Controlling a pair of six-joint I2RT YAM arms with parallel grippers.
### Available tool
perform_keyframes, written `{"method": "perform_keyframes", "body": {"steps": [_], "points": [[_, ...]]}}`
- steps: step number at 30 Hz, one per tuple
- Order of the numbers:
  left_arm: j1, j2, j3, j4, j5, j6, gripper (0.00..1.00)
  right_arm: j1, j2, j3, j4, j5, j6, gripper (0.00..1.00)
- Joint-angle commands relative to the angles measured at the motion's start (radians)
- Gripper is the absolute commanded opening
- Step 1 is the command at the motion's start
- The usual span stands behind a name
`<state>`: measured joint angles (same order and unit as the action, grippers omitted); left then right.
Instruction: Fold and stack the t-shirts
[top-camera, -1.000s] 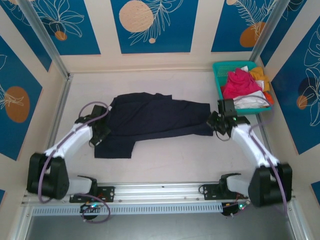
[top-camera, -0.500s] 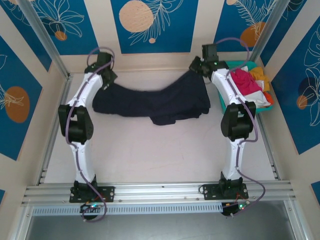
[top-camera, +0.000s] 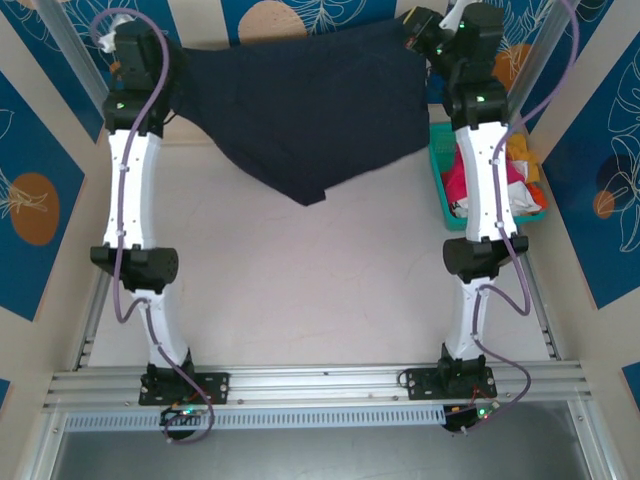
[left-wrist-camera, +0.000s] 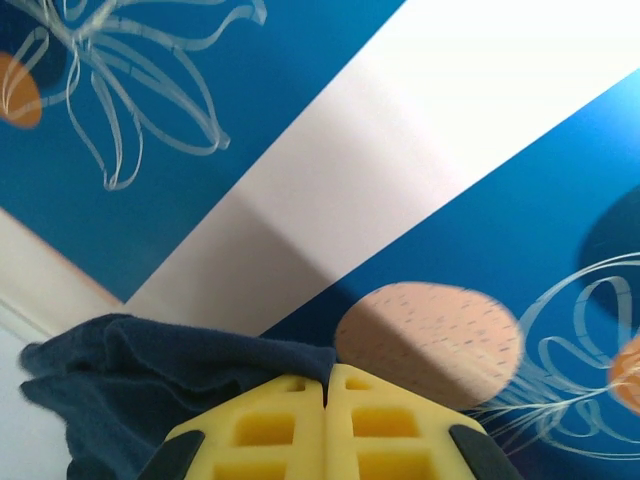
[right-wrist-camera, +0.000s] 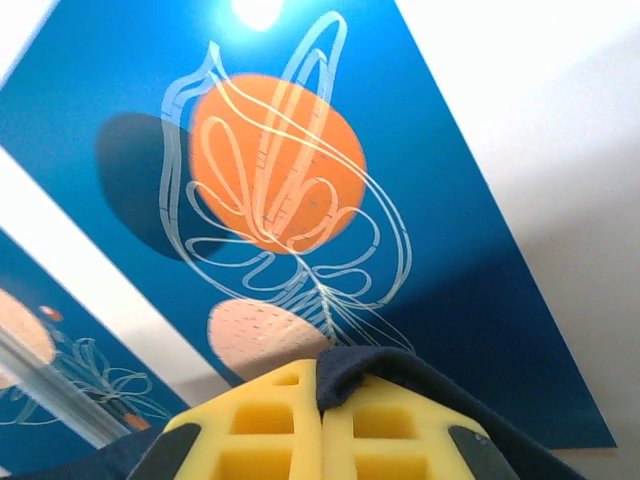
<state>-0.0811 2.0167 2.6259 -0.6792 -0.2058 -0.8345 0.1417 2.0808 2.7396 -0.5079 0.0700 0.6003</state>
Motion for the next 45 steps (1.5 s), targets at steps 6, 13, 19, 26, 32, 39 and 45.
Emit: {"method": "perform_keyframes", "body": {"steps": [6,13,19,26,32,39,45], "points": [[0.024,-0.418,-0.473,0.150,0.005,0.081,0.00,-0.036,-0.418,-0.641,0.194,-0.103,-0.050,0.00],[0.024,-0.618,-0.734,0.182,0.006,0.064,0.00,-0.061,-0.664,-0.990,0.292,-0.126,-0.032,0.00],[0.024,-0.688,-0.757,0.189,0.014,0.072,0.00,-0.056,-0.739,-1.012,0.287,-0.149,-0.043,0.00],[0.024,-0.613,-0.732,0.188,0.012,0.108,0.00,-0.029,-0.645,-0.949,0.274,-0.149,-0.065,0.00],[0.024,-0.438,-0.652,0.187,0.015,0.127,0.00,-0.015,-0.454,-0.826,0.265,-0.136,-0.062,0.00],[0.026,-0.165,-0.503,0.307,-0.017,0.136,0.00,-0.015,-0.123,-0.521,0.250,-0.117,0.003,0.00],[0.035,0.088,-0.058,0.236,0.008,0.137,0.00,-0.017,0.219,0.104,0.114,-0.140,0.075,0.00]]}}
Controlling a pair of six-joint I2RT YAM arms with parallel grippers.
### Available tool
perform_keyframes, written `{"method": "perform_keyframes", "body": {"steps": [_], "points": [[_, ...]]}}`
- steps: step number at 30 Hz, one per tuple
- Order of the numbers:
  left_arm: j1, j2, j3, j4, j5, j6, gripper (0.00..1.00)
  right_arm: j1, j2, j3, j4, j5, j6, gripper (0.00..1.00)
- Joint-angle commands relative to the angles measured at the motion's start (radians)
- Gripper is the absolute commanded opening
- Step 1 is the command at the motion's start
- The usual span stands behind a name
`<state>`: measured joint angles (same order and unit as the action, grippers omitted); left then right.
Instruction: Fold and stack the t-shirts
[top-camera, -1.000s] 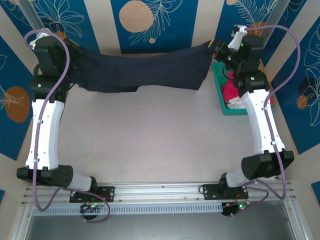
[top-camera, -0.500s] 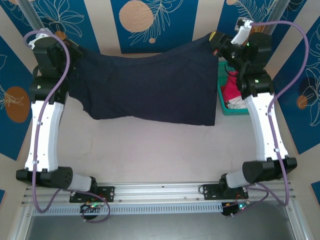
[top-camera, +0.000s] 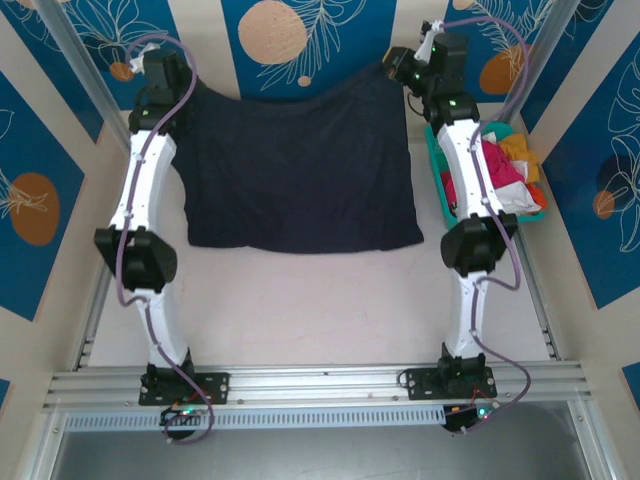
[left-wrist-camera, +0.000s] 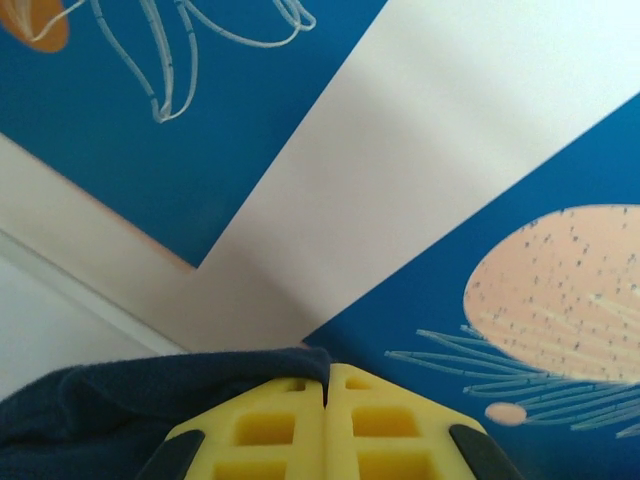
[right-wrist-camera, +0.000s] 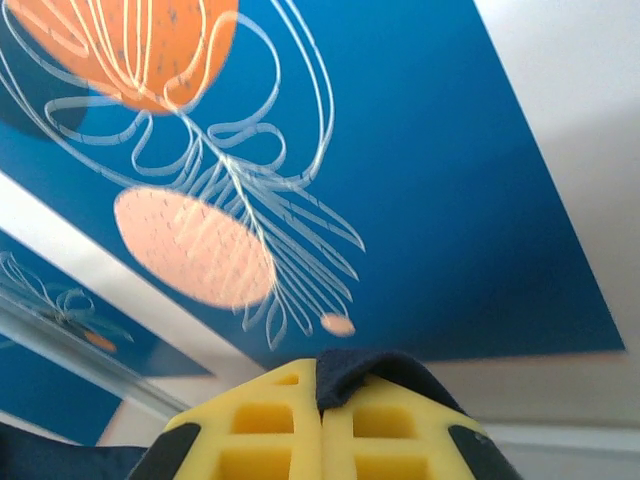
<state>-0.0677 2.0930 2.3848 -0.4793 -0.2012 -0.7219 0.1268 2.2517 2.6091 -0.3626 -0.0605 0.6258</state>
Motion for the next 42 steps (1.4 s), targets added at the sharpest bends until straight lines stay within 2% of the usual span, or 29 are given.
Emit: {"method": "perform_keyframes", "body": {"steps": [1,2,4,9,12,14,16,19,21,25,29,32,35,38,42], "points": [[0.025,0.035,0.245,0.040,0.008,0.013,0.00,-0.005,0.089,0.327,-0.035,-0.012,0.069,0.00],[0.029,0.043,0.283,0.059,0.013,0.004,0.00,-0.011,0.108,0.382,-0.025,-0.012,0.092,0.00],[0.035,0.022,0.294,0.117,0.021,-0.017,0.00,-0.020,0.088,0.384,0.033,-0.023,0.142,0.00],[0.039,-0.098,0.294,0.190,0.002,0.014,0.00,-0.023,-0.106,0.184,0.215,-0.017,0.146,0.00],[0.039,-0.191,0.249,0.172,0.004,0.063,0.00,-0.026,-0.208,0.117,0.202,-0.009,0.091,0.00],[0.039,-0.304,0.099,0.196,0.014,0.081,0.00,-0.027,-0.279,0.046,0.150,-0.024,0.043,0.00],[0.039,-0.438,-0.135,0.268,0.020,0.079,0.00,-0.026,-0.373,-0.098,0.128,-0.054,0.008,0.00],[0.039,-0.661,-0.537,0.398,0.030,0.043,0.00,-0.021,-0.588,-0.549,0.271,-0.095,-0.010,0.00],[0.038,-0.789,-0.783,0.426,0.046,-0.004,0.00,-0.020,-0.714,-0.835,0.360,-0.118,0.001,0.00],[0.036,-1.028,-1.197,0.395,0.088,-0.096,0.00,-0.003,-0.921,-1.285,0.373,-0.141,-0.009,0.00],[0.034,-1.226,-1.485,0.253,0.103,-0.153,0.00,0.011,-1.050,-1.595,0.319,-0.122,0.009,0.00],[0.034,-1.318,-1.671,0.174,0.118,-0.183,0.00,0.015,-1.083,-1.792,0.303,-0.110,0.060,0.00],[0.034,-1.337,-1.812,0.144,0.129,-0.223,0.00,0.022,-1.056,-1.915,0.307,-0.094,0.102,0.00],[0.034,-1.310,-1.913,0.163,0.133,-0.256,0.00,0.027,-1.006,-1.976,0.303,-0.039,0.148,0.00],[0.034,-1.280,-1.960,0.117,0.132,-0.275,0.00,0.027,-0.953,-1.992,0.246,-0.007,0.174,0.00]]}}
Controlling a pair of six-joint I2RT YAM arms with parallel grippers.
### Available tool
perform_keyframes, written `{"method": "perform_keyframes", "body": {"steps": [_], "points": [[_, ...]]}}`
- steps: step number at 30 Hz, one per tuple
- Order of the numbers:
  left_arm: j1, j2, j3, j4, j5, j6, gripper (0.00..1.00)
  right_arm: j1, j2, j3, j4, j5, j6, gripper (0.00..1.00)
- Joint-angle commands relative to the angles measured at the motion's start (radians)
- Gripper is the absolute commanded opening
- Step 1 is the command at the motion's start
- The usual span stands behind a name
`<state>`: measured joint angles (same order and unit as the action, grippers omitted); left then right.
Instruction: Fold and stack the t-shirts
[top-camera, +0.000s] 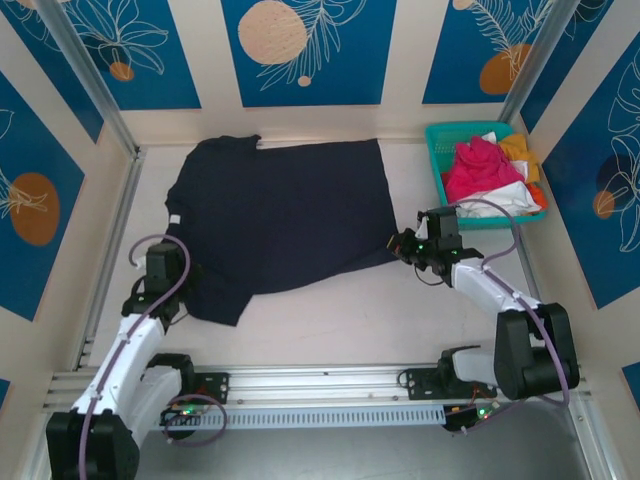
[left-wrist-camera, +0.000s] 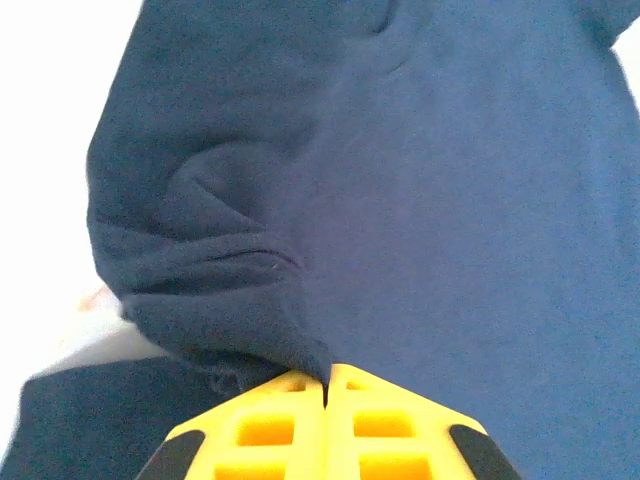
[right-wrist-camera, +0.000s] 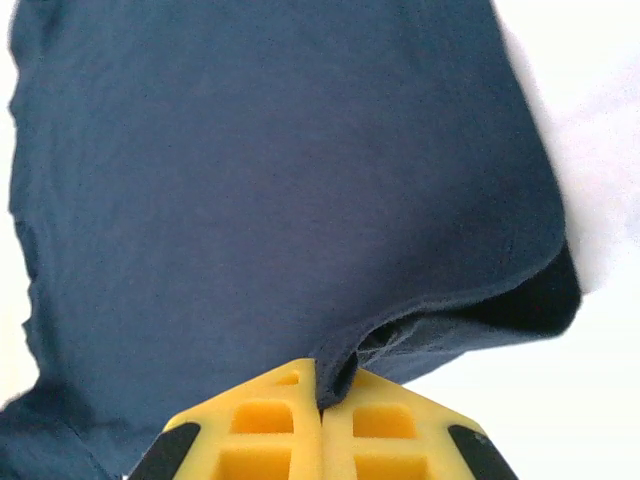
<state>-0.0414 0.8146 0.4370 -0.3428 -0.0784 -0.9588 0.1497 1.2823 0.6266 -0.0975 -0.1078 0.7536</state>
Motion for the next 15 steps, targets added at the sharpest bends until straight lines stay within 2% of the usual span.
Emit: {"method": "perform_keyframes", "body": {"steps": [1,5,11,15], "points": [[0.008,-0.007,-0.018,-0.046,0.008,-0.041,0.00,0.003,0.019,-0.021,-0.024,0.040,0.052,0.00],[0.008,-0.097,-0.053,-0.198,-0.053,-0.108,0.00,0.003,0.010,-0.049,-0.071,0.058,0.057,0.00],[0.008,-0.267,-0.113,-0.404,-0.076,-0.245,0.00,-0.001,-0.023,-0.074,-0.177,0.120,0.063,0.00],[0.009,-0.332,-0.132,-0.490,-0.081,-0.300,0.00,-0.002,-0.024,-0.086,-0.199,0.114,0.066,0.00]]}}
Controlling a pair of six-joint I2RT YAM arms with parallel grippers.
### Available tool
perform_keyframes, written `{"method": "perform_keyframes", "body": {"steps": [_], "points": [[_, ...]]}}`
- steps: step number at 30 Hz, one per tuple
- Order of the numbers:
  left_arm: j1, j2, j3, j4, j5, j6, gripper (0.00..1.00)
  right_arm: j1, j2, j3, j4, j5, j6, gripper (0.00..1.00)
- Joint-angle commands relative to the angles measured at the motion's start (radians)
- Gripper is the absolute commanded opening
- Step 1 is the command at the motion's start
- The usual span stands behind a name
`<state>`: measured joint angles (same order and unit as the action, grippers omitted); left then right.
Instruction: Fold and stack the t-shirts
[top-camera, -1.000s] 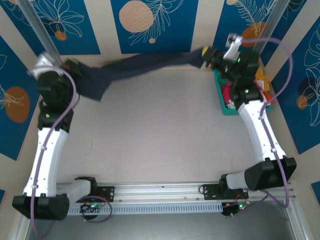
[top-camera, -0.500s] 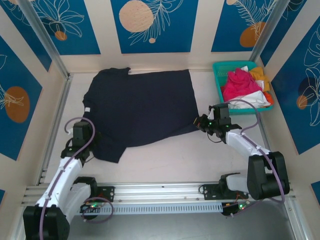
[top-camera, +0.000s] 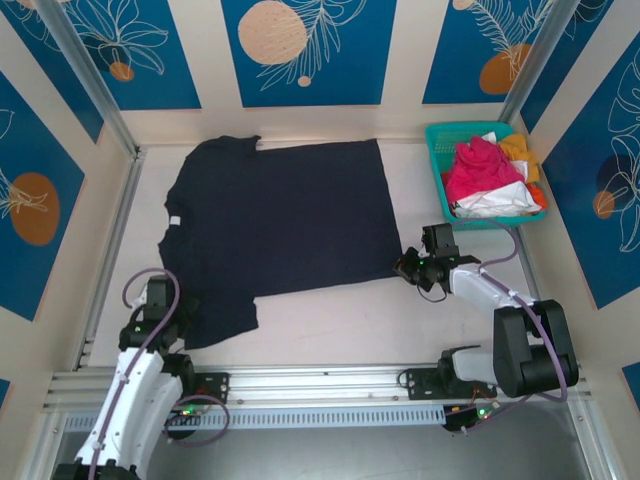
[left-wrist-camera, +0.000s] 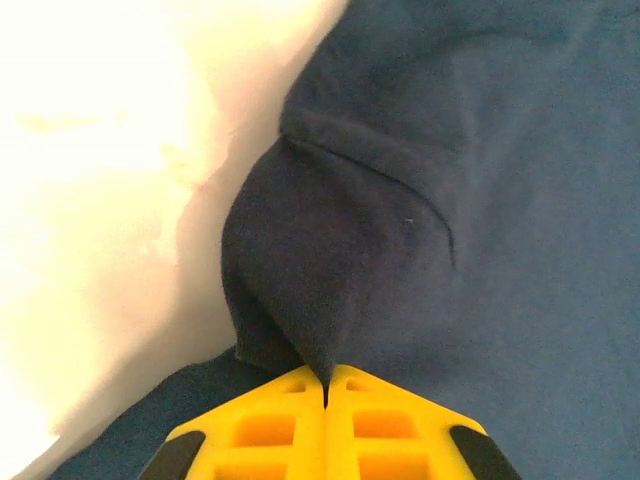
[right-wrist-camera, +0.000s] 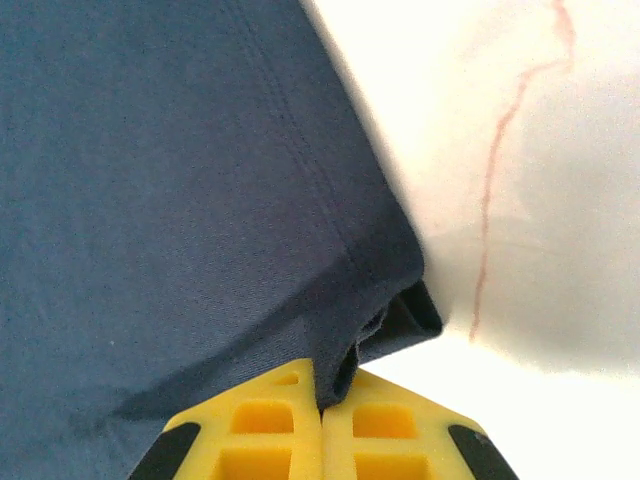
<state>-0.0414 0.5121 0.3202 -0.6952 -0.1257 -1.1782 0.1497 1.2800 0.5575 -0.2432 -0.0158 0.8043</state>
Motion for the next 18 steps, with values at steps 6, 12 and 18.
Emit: {"method": "perform_keyframes", "body": {"steps": [6,12,18], "points": [[0.009,-0.049,0.020,-0.188,-0.050,-0.067,0.63,0.008,-0.103,-0.012,-0.080,0.057,0.006,0.58],[0.008,0.061,0.146,-0.059,-0.109,0.124,1.00,0.073,-0.171,0.071,-0.083,0.190,-0.117,0.85],[0.006,0.520,0.339,0.195,-0.065,0.306,1.00,0.160,0.074,0.251,-0.012,0.215,-0.156,0.85]]}}
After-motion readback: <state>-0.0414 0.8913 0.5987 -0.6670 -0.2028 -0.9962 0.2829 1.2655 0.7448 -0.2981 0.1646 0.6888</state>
